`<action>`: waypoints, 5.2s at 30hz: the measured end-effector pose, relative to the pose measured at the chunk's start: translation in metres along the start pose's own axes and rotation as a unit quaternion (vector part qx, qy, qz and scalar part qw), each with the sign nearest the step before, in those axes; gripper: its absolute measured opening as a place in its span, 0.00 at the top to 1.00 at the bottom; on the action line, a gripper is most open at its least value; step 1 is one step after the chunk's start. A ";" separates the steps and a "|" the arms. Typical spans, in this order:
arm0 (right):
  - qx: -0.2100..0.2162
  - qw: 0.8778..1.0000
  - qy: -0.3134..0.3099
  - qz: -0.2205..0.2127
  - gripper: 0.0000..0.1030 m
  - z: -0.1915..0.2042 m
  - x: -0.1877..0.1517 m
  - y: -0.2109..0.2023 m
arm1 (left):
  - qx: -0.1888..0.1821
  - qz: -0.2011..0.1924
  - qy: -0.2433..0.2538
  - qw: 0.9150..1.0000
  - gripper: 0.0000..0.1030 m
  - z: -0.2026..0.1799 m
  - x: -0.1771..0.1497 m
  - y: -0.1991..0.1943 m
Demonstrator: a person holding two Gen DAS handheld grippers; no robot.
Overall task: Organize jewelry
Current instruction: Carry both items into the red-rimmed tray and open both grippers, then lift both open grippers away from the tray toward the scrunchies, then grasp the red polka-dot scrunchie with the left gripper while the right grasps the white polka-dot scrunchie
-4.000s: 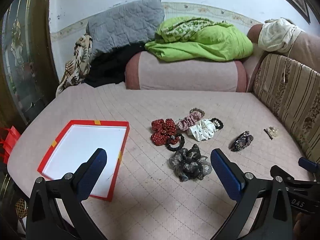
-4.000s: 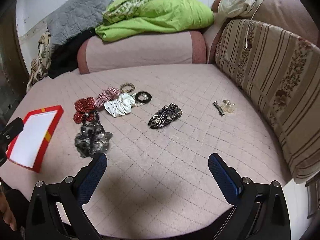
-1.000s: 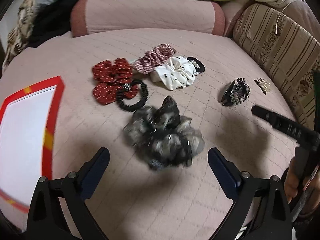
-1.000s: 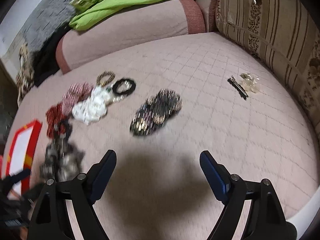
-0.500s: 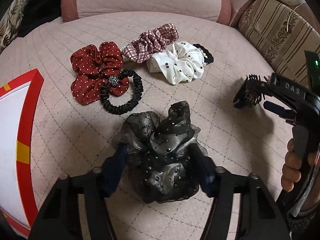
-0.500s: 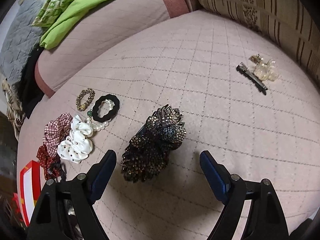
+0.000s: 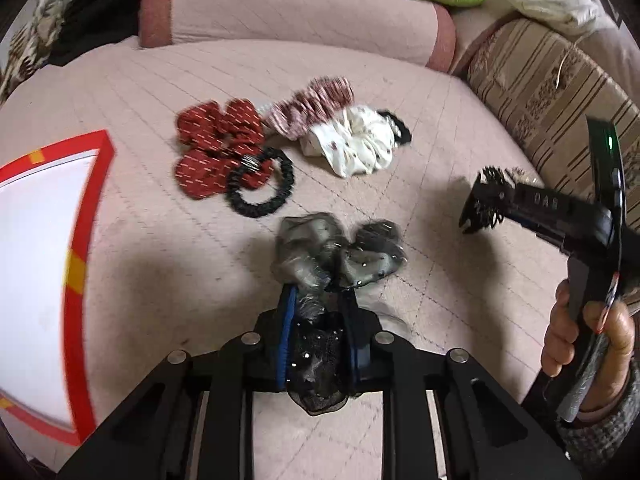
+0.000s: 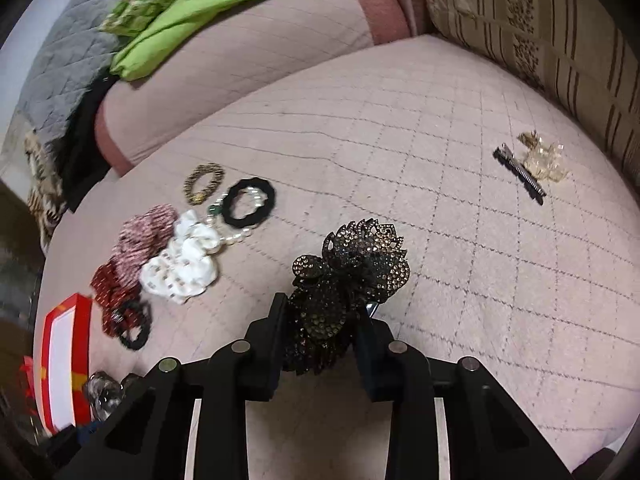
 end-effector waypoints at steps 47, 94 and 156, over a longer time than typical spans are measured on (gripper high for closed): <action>0.187 0.919 -0.315 0.146 0.49 0.403 -0.113 0.092 | 0.164 -0.072 -0.258 0.949 0.56 0.396 0.056 -0.055; 0.075 0.988 -0.131 0.012 0.33 0.110 -0.084 -0.071 | 0.195 -0.081 -0.050 0.976 0.40 0.049 -0.021 -0.105; 0.097 0.993 -0.053 0.047 0.86 0.096 0.020 0.086 | 0.003 0.009 -0.121 0.993 0.94 0.101 0.105 0.092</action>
Point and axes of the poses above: each gripper's, at about its wrist camera, not at the fingertips, and y roughly the way its jaws point, z to its left, x to its top, the point moved 7 cm from there along y, roughly the way its jaws point, and after that the axes turned 1 degree about y, right-handed, at the moved point
